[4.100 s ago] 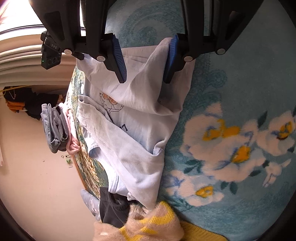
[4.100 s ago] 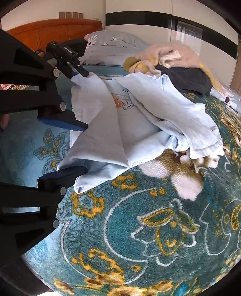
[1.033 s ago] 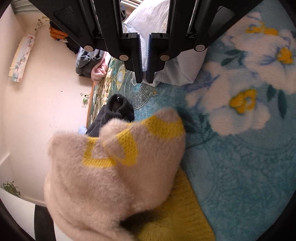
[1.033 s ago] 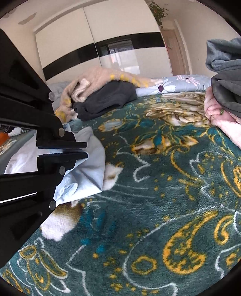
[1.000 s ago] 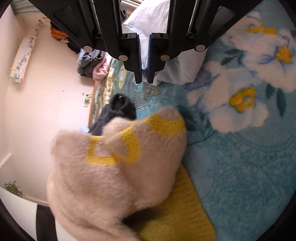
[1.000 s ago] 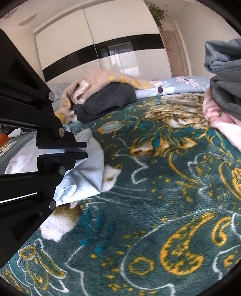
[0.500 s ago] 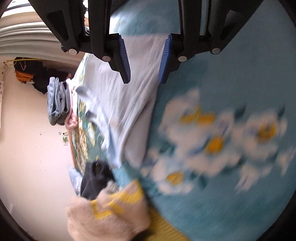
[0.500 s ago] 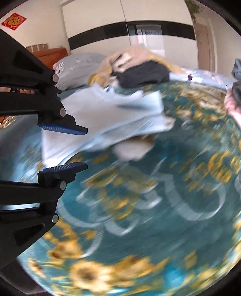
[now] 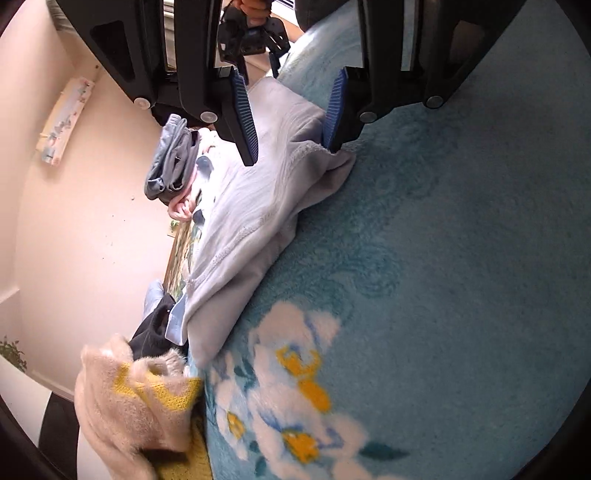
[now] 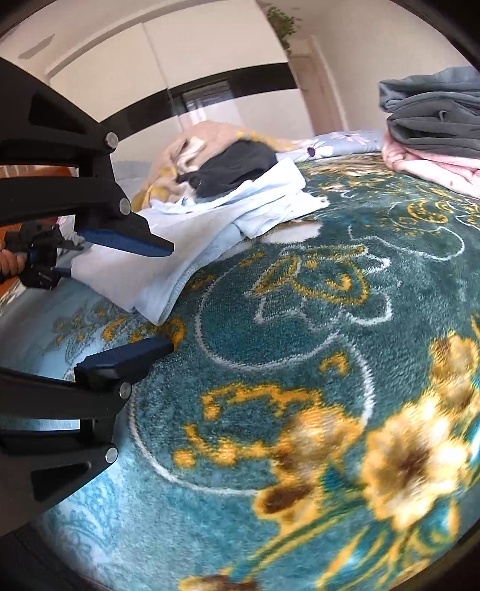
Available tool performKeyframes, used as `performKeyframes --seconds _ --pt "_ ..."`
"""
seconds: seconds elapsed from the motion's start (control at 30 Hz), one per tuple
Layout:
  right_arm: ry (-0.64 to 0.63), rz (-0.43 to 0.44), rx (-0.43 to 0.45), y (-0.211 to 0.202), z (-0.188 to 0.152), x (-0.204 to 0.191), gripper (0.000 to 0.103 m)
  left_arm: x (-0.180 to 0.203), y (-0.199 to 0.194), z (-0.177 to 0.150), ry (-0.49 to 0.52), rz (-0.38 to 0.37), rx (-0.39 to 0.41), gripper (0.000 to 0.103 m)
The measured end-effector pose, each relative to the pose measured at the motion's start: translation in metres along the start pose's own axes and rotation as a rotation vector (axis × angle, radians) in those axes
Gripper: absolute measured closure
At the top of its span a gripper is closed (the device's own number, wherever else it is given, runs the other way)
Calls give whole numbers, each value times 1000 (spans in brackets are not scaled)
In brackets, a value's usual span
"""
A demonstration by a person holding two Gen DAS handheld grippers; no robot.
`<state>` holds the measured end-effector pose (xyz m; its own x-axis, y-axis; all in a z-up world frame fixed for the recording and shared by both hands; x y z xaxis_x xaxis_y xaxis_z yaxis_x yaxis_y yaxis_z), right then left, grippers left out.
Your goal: Fold clothes
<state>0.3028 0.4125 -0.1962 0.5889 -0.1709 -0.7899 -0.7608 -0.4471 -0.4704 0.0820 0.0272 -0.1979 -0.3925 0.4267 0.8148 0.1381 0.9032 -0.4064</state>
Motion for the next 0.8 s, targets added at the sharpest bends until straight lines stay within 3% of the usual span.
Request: performKeyframes --seconds 0.2,0.27,0.33,0.47,0.57,0.8 --pt "-33 -31 -11 13 -3 -14 63 -4 1 -12 -44 -3 41 64" --pt "-43 -42 12 14 -2 -17 74 -8 -1 -14 -72 -8 43 64" --pt "-48 -54 32 14 -1 -17 76 -11 -3 -16 -95 -12 43 64" --pt "-55 -85 31 9 -11 -9 76 -14 -3 -20 -89 19 43 64" --pt "-25 -62 20 8 -19 1 76 -20 -8 -18 -105 15 56 64" --pt "-20 -51 73 9 1 -7 76 -9 -9 -7 -37 92 108 64"
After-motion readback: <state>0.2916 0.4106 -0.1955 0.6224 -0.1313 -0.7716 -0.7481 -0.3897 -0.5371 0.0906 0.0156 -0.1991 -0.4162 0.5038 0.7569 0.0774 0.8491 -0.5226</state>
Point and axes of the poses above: each gripper's, at about its wrist camera, not at the fingertips, and y roughly the way its jaws point, x to its right, z to its top, the point moved 5 cm from there along y, roughly the way its jaws point, and after that the axes turned 11 degrees about -x, right-handed, at the moved point
